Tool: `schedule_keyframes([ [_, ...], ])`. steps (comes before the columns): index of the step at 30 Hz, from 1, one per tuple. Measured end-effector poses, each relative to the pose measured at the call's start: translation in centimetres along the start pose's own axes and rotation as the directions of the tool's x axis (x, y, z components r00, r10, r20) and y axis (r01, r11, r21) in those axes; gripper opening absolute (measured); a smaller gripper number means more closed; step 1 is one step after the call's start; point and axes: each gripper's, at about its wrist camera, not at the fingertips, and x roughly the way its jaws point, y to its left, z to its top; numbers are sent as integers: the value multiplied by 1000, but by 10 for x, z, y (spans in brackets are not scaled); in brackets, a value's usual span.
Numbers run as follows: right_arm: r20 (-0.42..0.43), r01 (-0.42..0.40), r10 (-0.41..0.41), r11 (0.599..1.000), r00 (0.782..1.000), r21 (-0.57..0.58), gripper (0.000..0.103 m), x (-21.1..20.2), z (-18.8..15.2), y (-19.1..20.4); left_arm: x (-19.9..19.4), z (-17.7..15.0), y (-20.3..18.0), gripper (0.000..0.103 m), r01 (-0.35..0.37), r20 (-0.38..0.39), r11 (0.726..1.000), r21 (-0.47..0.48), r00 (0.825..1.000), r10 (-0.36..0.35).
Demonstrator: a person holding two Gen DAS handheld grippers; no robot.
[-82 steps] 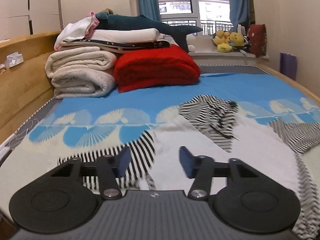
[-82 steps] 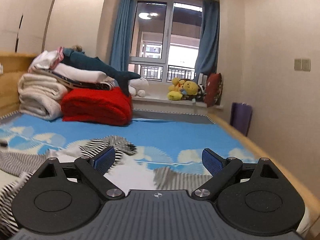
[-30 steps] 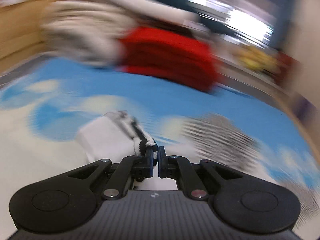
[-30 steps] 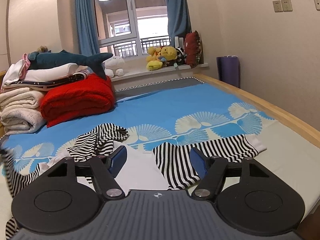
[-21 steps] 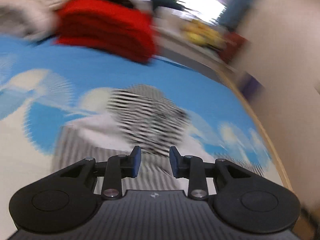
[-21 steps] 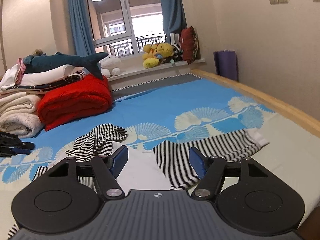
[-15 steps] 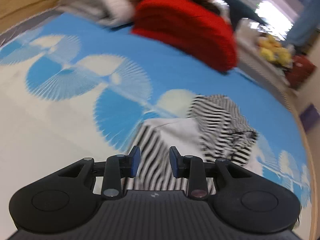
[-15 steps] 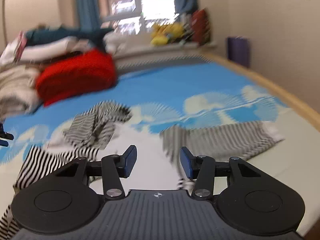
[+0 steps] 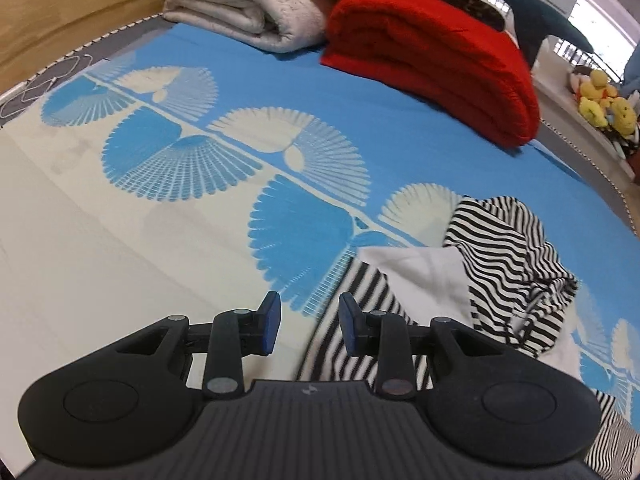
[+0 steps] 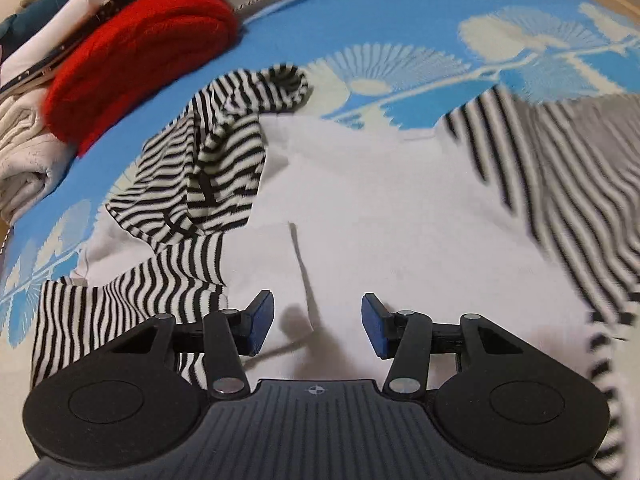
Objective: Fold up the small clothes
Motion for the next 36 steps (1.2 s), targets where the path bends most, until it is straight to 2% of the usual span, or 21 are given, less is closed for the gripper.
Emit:
schedule_keyframes([
  [1, -14, -4, 4, 1000, 1000, 0, 50, 6, -1, 1, 1, 2, 1, 34, -6, 0, 1000, 1, 1000, 6],
  [4, -40, -88, 87, 996, 995, -15, 5, 13, 0, 6, 3, 5, 1, 34, -27, 11, 999, 16, 1000, 27],
  [8, 87, -133, 140, 988, 986, -82, 2, -24, 17, 13, 6, 4, -1, 34, -37, 3, 999, 13, 999, 37],
  [10, 214, -171, 186, 981, 959, -86, 2, -64, 29, 10, 5, 0, -7, 34, -32, 4, 999, 34, 999, 32],
  [11, 280, -155, 185, 980, 942, -126, 2, -84, 34, 6, 5, -3, -11, 34, -25, 2, 998, 49, 1000, 25],
  [12, 318, -115, 159, 982, 935, -153, 2, -94, 37, 1, 5, -6, -15, 34, -13, -2, 998, 61, 1000, 13],
  [13, 328, -64, 108, 988, 939, -142, 2, -97, 39, -10, 5, -8, -18, 34, 4, -5, 998, 67, 1000, -3],
  [14, 303, -28, 61, 993, 951, -114, 2, -93, 41, -22, 5, -10, -22, 34, 20, -12, 997, 74, 1000, -19],
  [15, 230, 15, 3, 997, 973, -76, 2, -80, 41, -38, 6, -12, -25, 35, 32, -19, 996, 82, 999, -31],
  [17, 90, 78, -74, 996, 993, -43, 3, -57, 36, -57, 10, -18, -31, 36, 62, -46, 994, 92, 997, -58],
  [18, 36, 144, -143, 989, 989, -30, 4, -49, 32, -64, 13, -22, -34, 36, 77, -66, 993, 94, 995, -71],
  [19, 41, 175, -174, 984, 984, -19, 7, -49, 29, -66, 15, -25, -37, 36, 91, -85, 991, 96, 993, -83],
  [22, 138, 148, -140, 988, 981, -49, 7, -62, 33, -60, 23, -38, -44, 36, 118, -135, 986, 119, 986, -102],
  [24, 157, 77, -66, 995, 985, -64, 9, -71, 36, -60, 29, -48, -50, 36, 140, -173, 980, 143, 978, -114],
  [26, 75, 18, -15, 999, 997, -44, 16, -56, 37, -63, 38, -60, -54, 36, 173, -233, 972, 159, 963, -133],
  [27, 0, 12, -12, 1000, 1000, -26, 19, -45, 35, -69, 43, -65, -55, 36, 180, -257, 970, 165, 957, -134],
  [28, -86, 26, -27, 1000, 996, -13, 25, -32, 30, -75, 47, -72, -56, 36, 181, -280, 967, 178, 952, -127],
  [30, -207, 99, -102, 995, 973, -24, 25, -10, 19, -83, 55, -86, -60, 36, 162, -314, 961, 223, 945, -87],
  [33, -175, 95, -100, 995, 979, -42, 26, -19, 24, -81, 66, -106, -61, 36, 165, -365, 946, 278, 929, -55],
  [35, -136, 91, -94, 995, 986, -29, 28, -27, 31, -84, 76, -121, -63, 36, 146, -407, 927, 345, 913, 7],
  [36, -122, 96, -98, 995, 988, -19, 28, -30, 35, -88, 76, -126, -65, 36, 139, -400, 915, 378, 916, 26],
])
